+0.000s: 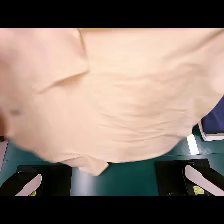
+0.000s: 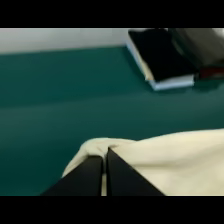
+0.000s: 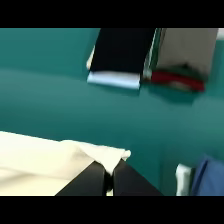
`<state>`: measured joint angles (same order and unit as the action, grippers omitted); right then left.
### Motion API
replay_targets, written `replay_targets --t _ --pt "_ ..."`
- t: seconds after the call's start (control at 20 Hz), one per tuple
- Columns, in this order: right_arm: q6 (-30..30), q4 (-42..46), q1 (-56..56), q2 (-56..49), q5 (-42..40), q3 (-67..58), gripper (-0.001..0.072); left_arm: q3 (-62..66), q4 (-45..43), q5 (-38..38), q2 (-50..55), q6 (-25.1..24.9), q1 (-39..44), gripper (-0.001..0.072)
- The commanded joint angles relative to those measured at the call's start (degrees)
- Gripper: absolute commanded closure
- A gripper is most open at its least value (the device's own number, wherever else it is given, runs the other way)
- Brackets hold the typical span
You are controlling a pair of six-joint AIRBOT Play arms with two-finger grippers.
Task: Fold the shirts.
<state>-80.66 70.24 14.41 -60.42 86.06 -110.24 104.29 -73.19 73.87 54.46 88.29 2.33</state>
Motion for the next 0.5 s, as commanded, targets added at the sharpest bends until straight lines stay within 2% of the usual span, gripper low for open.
replay_targets --t 0.0,0.25,0.45 --pt "0.6 0.8 -1.0 -7.5 -0.3 8.8 0.0692 -8.7 2.1 2.0 11.8 -0.3 0.0 0.0683" --pt "1.2 5.4 -5.6 -22.3 -7.3 20.6 0.0692 -15.1 2.8 -5.0 30.1 -3.5 0.0 0.0684" --pt "1.2 1.4 -6.2 -33.1 -11.8 15.9 0.0692 -15.1 4.8 -13.9 36.5 -5.0 -0.1 0.0684"
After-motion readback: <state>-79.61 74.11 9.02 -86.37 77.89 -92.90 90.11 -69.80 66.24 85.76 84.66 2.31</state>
